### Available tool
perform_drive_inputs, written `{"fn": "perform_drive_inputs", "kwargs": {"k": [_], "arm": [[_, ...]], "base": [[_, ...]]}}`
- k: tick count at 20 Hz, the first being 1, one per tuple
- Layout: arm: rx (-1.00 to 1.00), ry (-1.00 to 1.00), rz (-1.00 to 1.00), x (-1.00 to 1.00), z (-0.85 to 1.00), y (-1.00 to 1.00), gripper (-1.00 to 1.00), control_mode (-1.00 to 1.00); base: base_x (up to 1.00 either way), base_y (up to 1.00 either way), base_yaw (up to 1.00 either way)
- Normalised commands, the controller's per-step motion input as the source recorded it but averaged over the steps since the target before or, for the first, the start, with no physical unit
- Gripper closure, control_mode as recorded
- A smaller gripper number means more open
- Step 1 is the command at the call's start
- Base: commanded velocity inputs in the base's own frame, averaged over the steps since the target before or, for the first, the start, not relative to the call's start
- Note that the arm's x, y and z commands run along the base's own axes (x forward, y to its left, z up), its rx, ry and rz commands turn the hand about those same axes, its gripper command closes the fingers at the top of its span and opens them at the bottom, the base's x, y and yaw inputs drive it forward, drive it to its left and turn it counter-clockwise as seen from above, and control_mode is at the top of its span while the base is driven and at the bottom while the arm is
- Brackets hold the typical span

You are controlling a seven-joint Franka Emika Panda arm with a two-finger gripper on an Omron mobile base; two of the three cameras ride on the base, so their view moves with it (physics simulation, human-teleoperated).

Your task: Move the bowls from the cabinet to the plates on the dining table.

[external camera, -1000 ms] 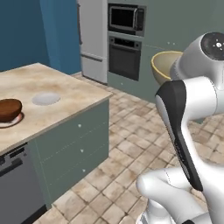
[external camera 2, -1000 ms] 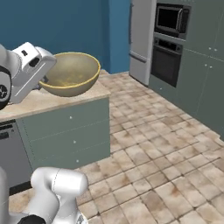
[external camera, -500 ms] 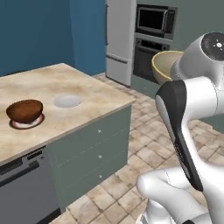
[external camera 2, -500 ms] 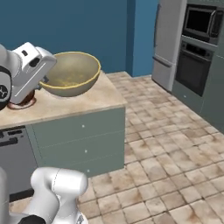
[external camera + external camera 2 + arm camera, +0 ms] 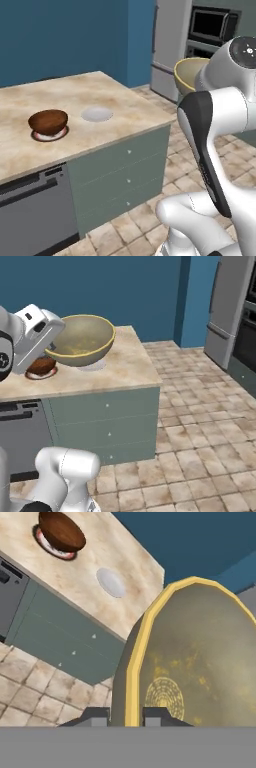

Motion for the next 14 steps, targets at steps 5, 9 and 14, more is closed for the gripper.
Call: {"fn": "perform_drive_inputs", "kwargs": {"k": [5, 9, 14], "arm": [[0.0, 0.0, 0.0, 0.0, 0.0, 0.0, 1.0, 1.0], [0.0, 0.0, 0.0, 0.0, 0.0, 0.0, 1.0, 1.0], [0.0, 0.0, 0.0, 0.0, 0.0, 0.0, 1.0, 1.0]], "base": [[0.22, -0.28, 0.35], [0.22, -0.3, 0.34], [0.24, -0.42, 0.3]]}}
